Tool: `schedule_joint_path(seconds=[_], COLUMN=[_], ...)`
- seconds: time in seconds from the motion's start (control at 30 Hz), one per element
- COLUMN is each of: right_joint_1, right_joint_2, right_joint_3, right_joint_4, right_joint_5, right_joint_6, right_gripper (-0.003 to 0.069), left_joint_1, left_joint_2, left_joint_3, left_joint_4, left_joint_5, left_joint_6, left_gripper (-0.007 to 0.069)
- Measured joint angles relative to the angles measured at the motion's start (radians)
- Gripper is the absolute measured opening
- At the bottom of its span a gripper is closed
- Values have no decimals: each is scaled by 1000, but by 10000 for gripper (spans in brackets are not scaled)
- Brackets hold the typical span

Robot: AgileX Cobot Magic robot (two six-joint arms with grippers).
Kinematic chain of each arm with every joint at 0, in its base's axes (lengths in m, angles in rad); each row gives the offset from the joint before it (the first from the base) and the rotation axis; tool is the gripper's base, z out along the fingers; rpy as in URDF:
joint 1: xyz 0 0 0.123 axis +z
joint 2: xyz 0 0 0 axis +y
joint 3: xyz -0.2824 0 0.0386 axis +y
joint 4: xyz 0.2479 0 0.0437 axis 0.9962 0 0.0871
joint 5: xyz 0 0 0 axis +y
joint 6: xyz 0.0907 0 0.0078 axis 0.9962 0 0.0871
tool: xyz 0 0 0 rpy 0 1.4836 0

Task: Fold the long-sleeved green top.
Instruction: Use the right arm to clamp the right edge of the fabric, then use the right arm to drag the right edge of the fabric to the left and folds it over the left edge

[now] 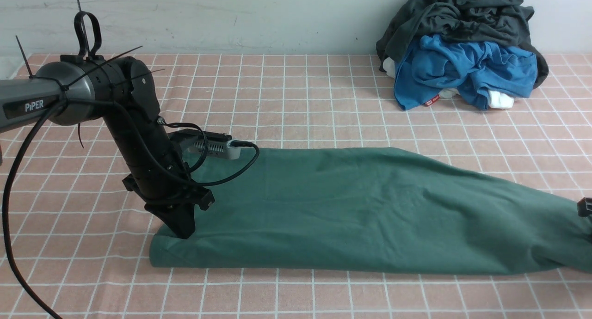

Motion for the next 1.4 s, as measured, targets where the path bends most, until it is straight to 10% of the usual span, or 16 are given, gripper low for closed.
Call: schedule_joint_path(seconds=[0.43, 0.7, 1.1, 1.4], right_joint_1=[-33, 46, 706, 937], right_joint_2=[-103, -213, -139, 109], right_joint_3=[-155, -374, -503, -503], right_joint_4=[-174, -55, 245, 444], right_joint_5=[112, 262, 100, -125], right_joint_6=[53, -18, -142, -139], right_gripper=[55, 55, 55, 55], left_joint_1=[0, 0, 1, 1], left_joint_2=[-3, -215, -571, -667], left_joint_3=[1, 4, 1, 12], left_joint_4=[4, 7, 13, 14], left_joint_5=[0, 5, 21, 36], left_joint_6=[0, 32, 37, 37], left_gripper=[-3, -3, -3, -3])
